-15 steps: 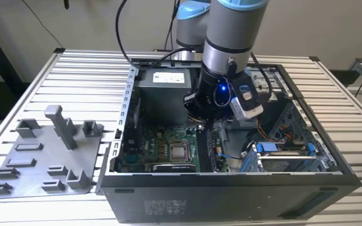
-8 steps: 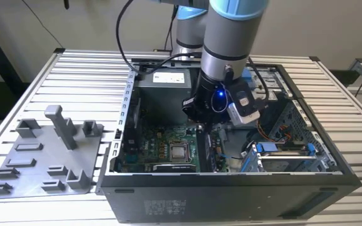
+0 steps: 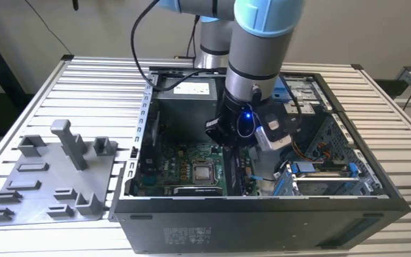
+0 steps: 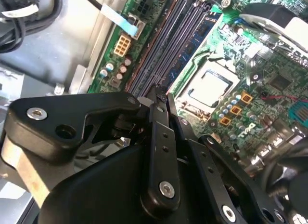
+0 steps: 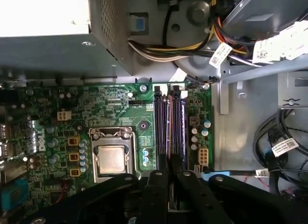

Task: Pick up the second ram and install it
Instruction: 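Insert the second ram into the second slot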

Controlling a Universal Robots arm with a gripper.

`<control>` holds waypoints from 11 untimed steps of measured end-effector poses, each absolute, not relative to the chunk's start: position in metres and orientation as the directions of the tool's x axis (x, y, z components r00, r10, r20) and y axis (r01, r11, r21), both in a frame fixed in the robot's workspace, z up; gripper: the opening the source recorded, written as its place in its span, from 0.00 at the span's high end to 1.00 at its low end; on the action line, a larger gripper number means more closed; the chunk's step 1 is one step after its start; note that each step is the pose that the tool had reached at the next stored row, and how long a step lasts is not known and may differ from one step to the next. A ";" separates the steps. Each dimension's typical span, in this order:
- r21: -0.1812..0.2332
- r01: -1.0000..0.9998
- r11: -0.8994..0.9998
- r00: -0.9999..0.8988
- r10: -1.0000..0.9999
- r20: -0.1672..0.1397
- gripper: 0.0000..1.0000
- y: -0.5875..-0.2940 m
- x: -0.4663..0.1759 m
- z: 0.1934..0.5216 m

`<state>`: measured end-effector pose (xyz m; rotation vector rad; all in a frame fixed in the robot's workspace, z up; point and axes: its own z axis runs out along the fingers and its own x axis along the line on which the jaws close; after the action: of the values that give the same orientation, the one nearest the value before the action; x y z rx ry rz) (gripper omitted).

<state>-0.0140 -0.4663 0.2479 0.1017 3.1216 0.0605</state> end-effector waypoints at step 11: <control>0.039 0.069 0.997 -0.997 0.070 -0.016 0.86 -0.467 -0.018 0.234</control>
<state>-0.0178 -0.4666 0.2337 0.1092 3.1213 0.0605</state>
